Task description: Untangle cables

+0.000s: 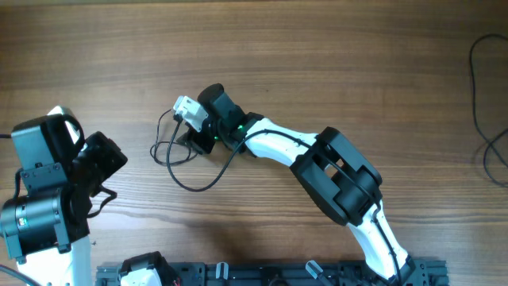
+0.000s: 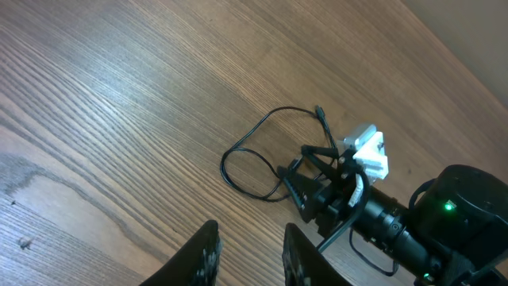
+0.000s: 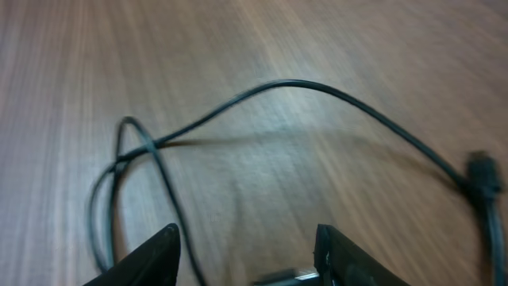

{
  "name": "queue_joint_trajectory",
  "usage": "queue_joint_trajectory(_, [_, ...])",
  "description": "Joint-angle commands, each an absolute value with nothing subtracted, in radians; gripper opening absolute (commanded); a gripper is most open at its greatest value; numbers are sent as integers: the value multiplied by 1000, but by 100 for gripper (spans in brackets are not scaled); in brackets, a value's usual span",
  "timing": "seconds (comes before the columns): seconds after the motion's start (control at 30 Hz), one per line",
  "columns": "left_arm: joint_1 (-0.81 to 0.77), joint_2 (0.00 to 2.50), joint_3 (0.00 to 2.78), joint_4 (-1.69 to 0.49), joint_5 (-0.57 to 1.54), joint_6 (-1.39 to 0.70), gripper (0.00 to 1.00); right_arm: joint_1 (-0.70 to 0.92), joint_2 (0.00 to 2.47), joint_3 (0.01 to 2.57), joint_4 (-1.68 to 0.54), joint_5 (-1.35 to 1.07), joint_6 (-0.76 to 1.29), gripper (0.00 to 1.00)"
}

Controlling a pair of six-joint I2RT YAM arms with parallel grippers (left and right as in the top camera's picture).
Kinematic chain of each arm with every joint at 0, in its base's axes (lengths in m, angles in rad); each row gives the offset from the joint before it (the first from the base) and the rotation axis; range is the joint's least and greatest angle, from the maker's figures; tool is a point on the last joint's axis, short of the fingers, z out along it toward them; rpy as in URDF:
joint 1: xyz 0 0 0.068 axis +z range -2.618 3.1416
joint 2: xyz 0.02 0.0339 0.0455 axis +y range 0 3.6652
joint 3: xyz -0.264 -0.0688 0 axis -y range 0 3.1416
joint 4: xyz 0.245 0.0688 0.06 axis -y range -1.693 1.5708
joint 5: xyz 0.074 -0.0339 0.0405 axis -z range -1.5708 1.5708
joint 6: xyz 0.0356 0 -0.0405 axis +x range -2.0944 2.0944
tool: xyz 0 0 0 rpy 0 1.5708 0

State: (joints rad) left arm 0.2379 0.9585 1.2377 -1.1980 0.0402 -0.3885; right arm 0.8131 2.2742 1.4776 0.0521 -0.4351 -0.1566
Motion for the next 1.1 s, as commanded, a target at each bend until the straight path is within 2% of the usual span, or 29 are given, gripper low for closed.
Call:
queue_joint_trajectory(0.0, [242, 959, 1255, -1198, 53, -401, 28, 821, 2302, 1479, 53, -546, -147, 57])
queue_joint_trajectory(0.37, [242, 958, 1255, -1197, 56, -401, 29, 855, 2334, 1479, 5, -541, -155, 56])
queue_joint_trajectory(0.47, [242, 958, 1255, -1197, 56, -401, 29, 855, 2363, 1479, -4, -541, -155, 51])
queue_joint_trajectory(0.57, [242, 958, 1255, -1197, 56, -401, 29, 855, 2366, 1479, 1, -541, -154, 34])
queue_joint_trajectory(0.6, [242, 958, 1255, -1197, 57, -401, 29, 855, 2366, 1479, 2, -541, -154, 22])
queue_joint_trajectory(0.63, [242, 958, 1255, -1197, 56, -401, 29, 855, 2366, 1479, 2, -541, -151, 4])
queue_joint_trajectory(0.73, [242, 958, 1255, -1197, 56, -401, 29, 854, 2360, 1479, 6, -542, -52, 4])
queue_joint_trajectory(0.83, [242, 958, 1255, -1198, 56, -401, 29, 846, 2322, 1479, -17, -552, -43, 4])
queue_joint_trajectory(0.93, [242, 958, 1255, -1202, 56, -401, 31, 815, 2160, 1481, -85, -552, -61, 4])
queue_joint_trajectory(1.07, [242, 959, 1255, -1218, 56, -401, 32, 752, 1819, 1486, -123, -548, -107, 4])
